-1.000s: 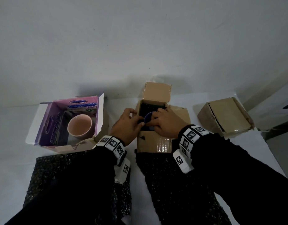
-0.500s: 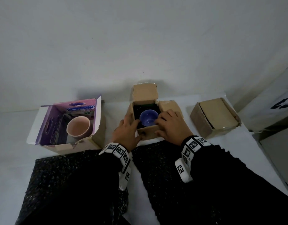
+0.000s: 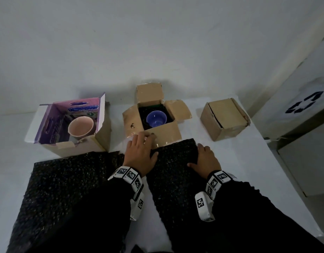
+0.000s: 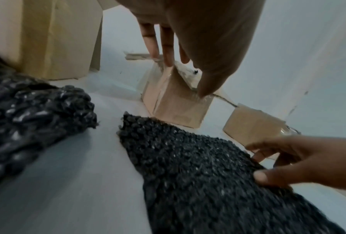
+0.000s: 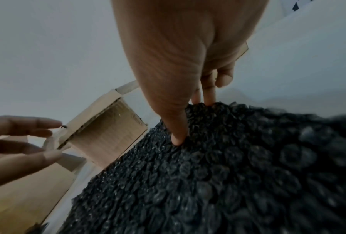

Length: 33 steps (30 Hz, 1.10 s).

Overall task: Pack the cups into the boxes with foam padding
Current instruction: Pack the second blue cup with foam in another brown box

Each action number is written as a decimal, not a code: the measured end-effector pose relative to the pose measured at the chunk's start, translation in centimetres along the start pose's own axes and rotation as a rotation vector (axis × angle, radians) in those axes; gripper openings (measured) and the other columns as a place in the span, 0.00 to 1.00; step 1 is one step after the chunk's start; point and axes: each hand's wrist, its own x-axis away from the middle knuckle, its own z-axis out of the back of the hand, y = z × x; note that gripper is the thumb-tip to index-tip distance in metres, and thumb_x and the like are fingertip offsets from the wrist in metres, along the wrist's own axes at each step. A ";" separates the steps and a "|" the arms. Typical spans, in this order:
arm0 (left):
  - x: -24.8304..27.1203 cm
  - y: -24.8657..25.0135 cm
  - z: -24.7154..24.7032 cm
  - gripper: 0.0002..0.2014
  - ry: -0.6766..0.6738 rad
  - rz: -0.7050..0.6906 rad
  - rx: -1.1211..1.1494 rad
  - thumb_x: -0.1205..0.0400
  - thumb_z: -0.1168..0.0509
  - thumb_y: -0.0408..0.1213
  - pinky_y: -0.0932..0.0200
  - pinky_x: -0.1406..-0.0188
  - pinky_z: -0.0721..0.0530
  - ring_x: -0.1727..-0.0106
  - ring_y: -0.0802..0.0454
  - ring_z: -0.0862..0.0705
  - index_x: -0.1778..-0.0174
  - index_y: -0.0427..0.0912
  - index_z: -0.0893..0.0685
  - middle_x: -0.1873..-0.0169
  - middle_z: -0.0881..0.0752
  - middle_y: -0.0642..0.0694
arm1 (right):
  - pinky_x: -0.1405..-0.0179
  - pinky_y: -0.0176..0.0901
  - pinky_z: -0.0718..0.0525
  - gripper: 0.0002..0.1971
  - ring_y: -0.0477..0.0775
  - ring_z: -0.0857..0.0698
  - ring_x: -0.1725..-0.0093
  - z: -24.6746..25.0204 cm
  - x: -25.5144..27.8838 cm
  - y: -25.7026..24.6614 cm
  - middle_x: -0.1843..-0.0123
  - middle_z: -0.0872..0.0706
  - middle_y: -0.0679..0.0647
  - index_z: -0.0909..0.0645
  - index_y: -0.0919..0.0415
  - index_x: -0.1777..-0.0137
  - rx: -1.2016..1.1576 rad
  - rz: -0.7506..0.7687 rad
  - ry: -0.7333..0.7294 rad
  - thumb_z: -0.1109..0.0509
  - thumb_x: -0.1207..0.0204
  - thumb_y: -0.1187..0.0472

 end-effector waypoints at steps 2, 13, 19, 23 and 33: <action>0.7 0.6 -0.2 0.23 -0.066 -0.042 -0.012 0.29 0.30 0.50 0.48 0.52 0.21 0.46 0.42 0.22 0.39 0.47 0.21 0.40 0.23 0.44 | 0.42 0.53 0.19 0.35 0.64 0.21 0.35 -0.3 0.2 0.1 0.35 0.20 0.62 0.32 0.63 0.26 -0.069 -0.007 0.028 0.22 0.29 0.53; -1.3 1.8 2.1 0.40 -0.189 -0.076 -0.060 0.31 0.36 0.67 0.43 0.34 0.34 0.32 0.45 0.28 0.26 0.51 0.29 0.34 0.21 0.51 | 0.74 0.34 0.29 0.07 0.45 0.23 0.71 8.1 1.2 -2.7 0.69 0.20 0.50 0.16 0.59 0.54 -0.792 0.168 -0.423 0.26 0.27 0.71; -4.7 1.5 6.5 0.20 -0.359 -0.050 0.006 0.24 0.31 0.55 0.48 0.42 0.25 0.49 0.43 0.15 0.40 0.49 0.18 0.53 0.12 0.45 | 0.59 0.40 0.16 0.12 0.52 0.12 0.62 14.0 0.1 -5.6 0.58 0.10 0.53 0.13 0.60 0.48 -0.833 0.246 -0.346 0.20 0.30 0.58; -7.4 0.4 10.8 0.14 -0.475 0.077 0.077 0.22 0.29 0.50 0.56 0.61 0.23 0.56 0.43 0.15 0.56 0.40 0.14 0.60 0.13 0.40 | 0.61 0.41 0.15 0.10 0.52 0.11 0.62 16.8 -0.9 -7.7 0.60 0.09 0.53 0.14 0.59 0.52 -0.704 0.303 -0.110 0.21 0.29 0.55; -13.1 -1.7 21.0 0.20 0.402 0.070 0.259 0.35 0.39 0.19 0.57 0.59 0.28 0.53 0.42 0.20 0.49 0.39 0.21 0.48 0.20 0.41 | 0.61 0.42 0.22 0.09 0.43 0.17 0.62 22.4 -3.3 -15.3 0.62 0.16 0.47 0.28 0.53 0.56 -0.825 0.521 0.447 0.29 0.26 0.56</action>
